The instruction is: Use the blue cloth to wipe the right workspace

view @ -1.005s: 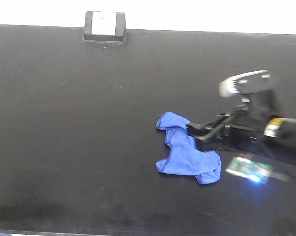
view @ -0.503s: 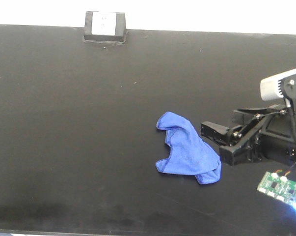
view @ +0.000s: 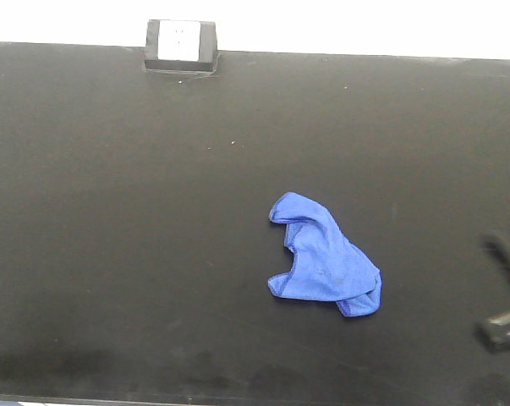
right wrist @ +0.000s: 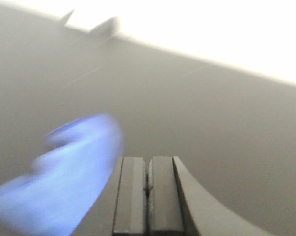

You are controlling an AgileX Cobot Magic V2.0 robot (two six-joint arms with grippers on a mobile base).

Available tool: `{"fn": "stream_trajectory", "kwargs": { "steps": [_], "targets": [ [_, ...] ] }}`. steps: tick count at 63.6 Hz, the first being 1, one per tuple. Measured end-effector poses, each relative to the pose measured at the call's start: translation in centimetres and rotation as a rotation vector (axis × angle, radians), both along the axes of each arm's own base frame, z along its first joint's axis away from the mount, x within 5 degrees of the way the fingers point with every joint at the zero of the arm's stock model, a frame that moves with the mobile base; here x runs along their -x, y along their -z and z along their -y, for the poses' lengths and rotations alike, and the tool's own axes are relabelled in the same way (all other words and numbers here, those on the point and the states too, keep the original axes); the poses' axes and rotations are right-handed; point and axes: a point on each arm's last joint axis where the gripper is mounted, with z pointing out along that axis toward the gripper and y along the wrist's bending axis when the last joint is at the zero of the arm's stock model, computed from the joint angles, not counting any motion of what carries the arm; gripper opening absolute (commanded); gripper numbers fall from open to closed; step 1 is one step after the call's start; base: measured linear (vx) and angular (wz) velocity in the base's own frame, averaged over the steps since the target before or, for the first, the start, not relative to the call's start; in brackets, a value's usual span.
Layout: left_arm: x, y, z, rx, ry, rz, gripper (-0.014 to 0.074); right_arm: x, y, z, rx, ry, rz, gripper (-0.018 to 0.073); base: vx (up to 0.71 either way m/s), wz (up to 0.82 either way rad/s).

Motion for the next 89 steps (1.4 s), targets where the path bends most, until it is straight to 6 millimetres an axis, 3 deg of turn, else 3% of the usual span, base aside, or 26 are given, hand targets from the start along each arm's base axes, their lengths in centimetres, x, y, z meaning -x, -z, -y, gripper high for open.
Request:
{"fn": "stream_trajectory", "kwargs": {
  "steps": [9,18,30,89],
  "targets": [
    [0.0,0.0,0.0,0.000,0.000,0.000,-0.0006,1.5,2.1,1.0,-0.005,0.112,0.070,-0.0008,0.00,0.00],
    [0.0,0.0,0.0,0.000,0.000,0.000,-0.0006,2.1,4.6,1.4,-0.116,0.203,0.079,-0.0008,0.00,0.00],
    [0.0,0.0,0.0,0.000,0.000,0.000,-0.0006,2.3,5.6,1.6,-0.212,0.257,0.011,-0.0008,0.00,0.00],
    [0.0,0.0,0.0,0.000,0.000,0.000,-0.0006,2.3,5.8,1.6,-0.219,0.263,-0.007,-0.0008,0.00,0.00]
  ]
}}
